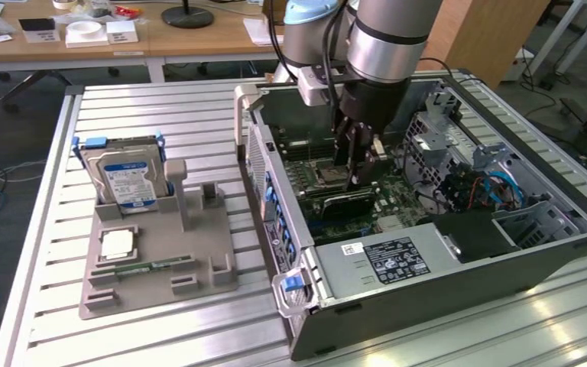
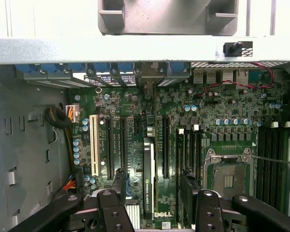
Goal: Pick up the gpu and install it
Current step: 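Press down on the gpu until it lock into place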
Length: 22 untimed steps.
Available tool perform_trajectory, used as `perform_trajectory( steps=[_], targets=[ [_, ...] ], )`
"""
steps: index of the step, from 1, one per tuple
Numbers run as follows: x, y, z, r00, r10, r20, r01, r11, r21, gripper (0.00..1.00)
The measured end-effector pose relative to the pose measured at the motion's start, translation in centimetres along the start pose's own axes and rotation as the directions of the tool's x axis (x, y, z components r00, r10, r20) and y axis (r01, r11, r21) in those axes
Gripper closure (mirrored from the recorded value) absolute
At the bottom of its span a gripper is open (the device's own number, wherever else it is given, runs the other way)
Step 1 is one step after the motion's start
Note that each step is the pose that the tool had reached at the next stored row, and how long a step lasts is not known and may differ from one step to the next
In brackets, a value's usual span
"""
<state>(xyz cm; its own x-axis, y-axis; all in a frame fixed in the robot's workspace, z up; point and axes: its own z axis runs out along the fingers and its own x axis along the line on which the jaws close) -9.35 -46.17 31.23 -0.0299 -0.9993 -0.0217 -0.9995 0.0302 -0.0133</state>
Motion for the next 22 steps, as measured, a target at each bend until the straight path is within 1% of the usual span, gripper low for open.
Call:
perform_trajectory(
  steps=[7,8,9,10,12,14,17,18,20,22],
  targets=[
    [0.00,0.00,0.00,1.0000,0.000,0.0000,0.000,1.0000,0.0000,0.42],
    [0.00,0.00,0.00,1.0000,0.000,0.0000,0.000,1.0000,0.0000,0.44],
    [0.00,0.00,0.00,1.0000,0.000,0.0000,0.000,1.0000,0.0000,0.50],
    [0.00,0.00,0.00,1.0000,0.000,0.0000,0.000,1.0000,0.0000,0.50],
    [0.00,0.00,0.00,1.0000,0.000,0.0000,0.000,1.0000,0.0000,0.62],
    [0.00,0.00,0.00,1.0000,0.000,0.0000,0.000,1.0000,0.0000,0.62],
    [0.00,0.00,0.00,1.0000,0.000,0.0000,0.000,1.0000,0.0000,0.80],
    [0.00,0.00,0.00,1.0000,0.000,0.0000,0.000,1.0000,0.0000,0.80],
    [0.00,0.00,0.00,1.0000,0.000,0.0000,0.000,1.0000,0.0000,0.89],
    [0.00,0.00,0.00,1.0000,0.000,0.0000,0.000,1.0000,0.0000,0.89]
  ],
)
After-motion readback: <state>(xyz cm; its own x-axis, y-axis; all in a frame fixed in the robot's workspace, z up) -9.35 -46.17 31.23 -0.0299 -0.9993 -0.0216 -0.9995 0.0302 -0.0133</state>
